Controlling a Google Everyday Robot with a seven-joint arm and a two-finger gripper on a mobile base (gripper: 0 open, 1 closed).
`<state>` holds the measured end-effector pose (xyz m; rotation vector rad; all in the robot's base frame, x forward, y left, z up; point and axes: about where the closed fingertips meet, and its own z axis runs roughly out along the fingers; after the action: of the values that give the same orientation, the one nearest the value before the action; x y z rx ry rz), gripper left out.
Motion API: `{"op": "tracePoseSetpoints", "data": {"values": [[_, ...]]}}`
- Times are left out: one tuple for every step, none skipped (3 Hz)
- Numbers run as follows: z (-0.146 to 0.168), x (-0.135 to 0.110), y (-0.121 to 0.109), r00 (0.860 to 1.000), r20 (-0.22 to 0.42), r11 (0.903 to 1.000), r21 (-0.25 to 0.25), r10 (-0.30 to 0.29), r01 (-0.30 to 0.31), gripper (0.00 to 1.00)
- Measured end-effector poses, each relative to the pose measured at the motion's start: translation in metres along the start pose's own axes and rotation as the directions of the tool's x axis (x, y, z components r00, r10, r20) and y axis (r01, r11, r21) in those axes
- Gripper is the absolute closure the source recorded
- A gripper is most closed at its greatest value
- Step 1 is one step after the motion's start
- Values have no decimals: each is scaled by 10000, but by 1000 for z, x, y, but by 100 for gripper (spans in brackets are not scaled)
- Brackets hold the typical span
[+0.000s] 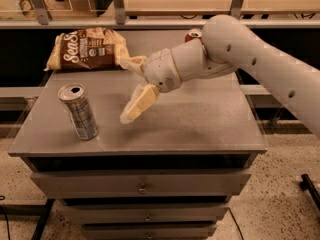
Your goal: Knock redbull can over
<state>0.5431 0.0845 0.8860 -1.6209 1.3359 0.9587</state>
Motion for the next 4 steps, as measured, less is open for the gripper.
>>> {"op": "tracePoseSetpoints", "data": {"values": [[23, -8, 8, 9985, 523, 9992, -381, 129, -109, 0], [44, -17, 15, 9962, 853, 9973, -722, 171, -110, 0], [58, -24, 24, 9939, 1081, 9955, -940, 204, -102, 0], [67, -33, 34, 9928, 1181, 9938, -1112, 196, -64, 0]]}}
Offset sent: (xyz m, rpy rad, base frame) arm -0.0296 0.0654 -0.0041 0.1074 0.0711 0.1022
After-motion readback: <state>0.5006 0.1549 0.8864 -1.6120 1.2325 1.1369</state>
